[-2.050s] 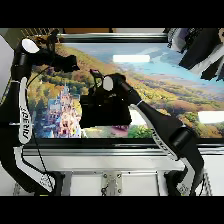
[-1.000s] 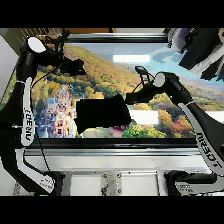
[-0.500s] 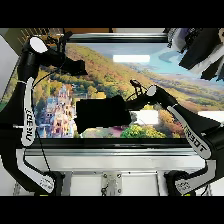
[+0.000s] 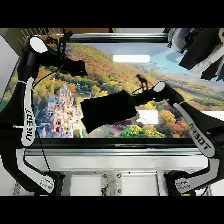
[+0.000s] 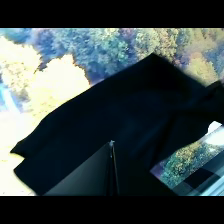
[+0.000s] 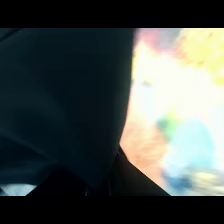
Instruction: Fold the clothes and pants, and hang the long-sleeved shirts on hangers.
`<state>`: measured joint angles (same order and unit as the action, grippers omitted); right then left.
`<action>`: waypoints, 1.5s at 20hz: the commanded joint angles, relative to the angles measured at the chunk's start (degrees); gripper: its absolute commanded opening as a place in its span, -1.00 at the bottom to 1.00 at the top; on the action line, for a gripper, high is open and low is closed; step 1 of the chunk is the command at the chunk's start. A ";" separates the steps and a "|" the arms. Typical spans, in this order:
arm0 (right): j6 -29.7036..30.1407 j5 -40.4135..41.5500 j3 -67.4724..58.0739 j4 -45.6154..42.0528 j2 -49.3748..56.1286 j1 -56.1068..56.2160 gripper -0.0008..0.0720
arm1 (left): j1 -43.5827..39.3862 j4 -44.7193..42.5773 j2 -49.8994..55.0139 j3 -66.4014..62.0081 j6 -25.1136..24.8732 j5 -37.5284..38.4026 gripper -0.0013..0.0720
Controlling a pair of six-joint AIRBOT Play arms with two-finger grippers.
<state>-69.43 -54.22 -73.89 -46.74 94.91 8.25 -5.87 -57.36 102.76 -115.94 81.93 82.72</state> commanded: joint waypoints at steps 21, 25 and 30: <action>-22.32 -8.76 16.20 -31.21 -24.74 -63.87 -0.91 | -3.39 -0.13 0.02 0.02 0.00 1.95 -0.93; -22.32 -8.68 15.13 -34.27 -28.70 -68.19 1.00 | -3.41 -1.57 -0.55 0.31 0.02 3.82 -0.93; -16.28 -0.68 14.62 -28.87 -40.19 -68.54 1.00 | -4.22 -5.60 -11.87 18.03 0.61 -8.33 -0.93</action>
<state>-89.43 -59.00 -59.07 -79.26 60.40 -60.47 -9.89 -61.32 96.40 -106.65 82.02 81.10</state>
